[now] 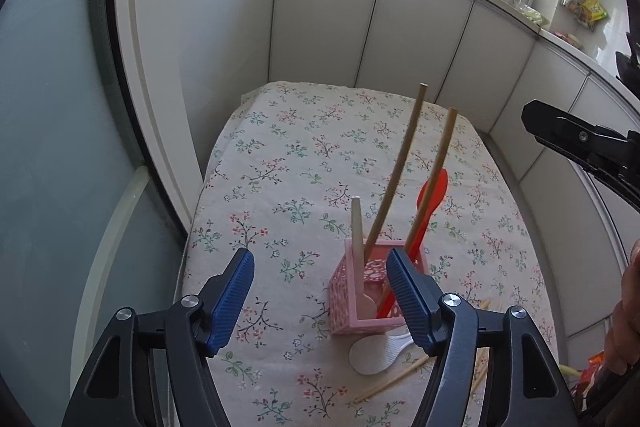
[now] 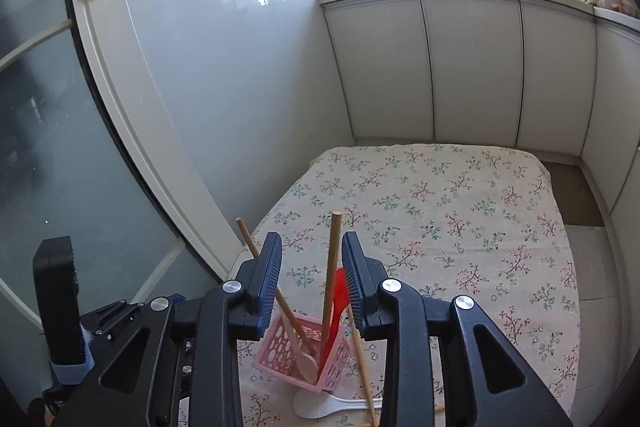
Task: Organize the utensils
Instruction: 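Move both tools back over the remaining chopsticks and rice paddle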
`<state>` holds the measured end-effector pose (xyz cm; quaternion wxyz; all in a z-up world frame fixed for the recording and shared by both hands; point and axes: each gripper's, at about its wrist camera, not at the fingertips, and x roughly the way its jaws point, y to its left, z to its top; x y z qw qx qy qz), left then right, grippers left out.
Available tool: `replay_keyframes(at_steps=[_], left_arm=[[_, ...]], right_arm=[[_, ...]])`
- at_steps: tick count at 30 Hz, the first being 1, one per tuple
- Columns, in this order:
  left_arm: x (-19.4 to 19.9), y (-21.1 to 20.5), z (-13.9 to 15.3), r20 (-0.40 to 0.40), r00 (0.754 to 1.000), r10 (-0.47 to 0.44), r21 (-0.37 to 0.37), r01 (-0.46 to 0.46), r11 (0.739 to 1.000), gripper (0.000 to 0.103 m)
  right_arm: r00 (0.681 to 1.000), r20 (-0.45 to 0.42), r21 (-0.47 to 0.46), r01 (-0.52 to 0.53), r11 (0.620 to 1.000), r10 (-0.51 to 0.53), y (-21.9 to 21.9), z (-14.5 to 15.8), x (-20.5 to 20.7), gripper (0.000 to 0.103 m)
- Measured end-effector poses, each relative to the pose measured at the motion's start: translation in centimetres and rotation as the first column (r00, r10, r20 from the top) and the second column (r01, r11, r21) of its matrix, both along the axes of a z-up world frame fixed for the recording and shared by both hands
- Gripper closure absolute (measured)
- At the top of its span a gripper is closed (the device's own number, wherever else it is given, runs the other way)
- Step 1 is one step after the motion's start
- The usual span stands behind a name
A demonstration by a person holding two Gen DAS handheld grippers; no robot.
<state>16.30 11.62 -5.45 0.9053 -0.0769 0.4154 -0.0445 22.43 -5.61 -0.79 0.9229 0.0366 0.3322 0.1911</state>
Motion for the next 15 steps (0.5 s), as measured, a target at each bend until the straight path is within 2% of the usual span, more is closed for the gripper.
replay_keyframes(at_steps=[4, 9, 15], left_arm=[[-0.6, -1.3, 0.2, -0.013, 0.999, -0.043, -0.005, 0.043, 0.999, 0.03], [-1.7, -3.8, 0.3, -0.02, 0.993, -0.112, 0.022, 0.113, 0.993, 0.029], [-2.5, -7.3, 0.4, -0.031, 0.979, -0.2, 0.037, 0.201, 0.979, 0.028]], right_arm=[[0.999, -0.033, -0.003, 0.032, 0.999, -0.032, -2.6, 0.3, -1.4, 0.056], [0.986, -0.123, -0.013, 0.109, 0.994, -0.11, -7.0, -0.8, -2.6, 0.05], [0.936, -0.288, -0.009, 0.209, 0.978, -0.203, -13.2, -4.0, -3.2, 0.046]])
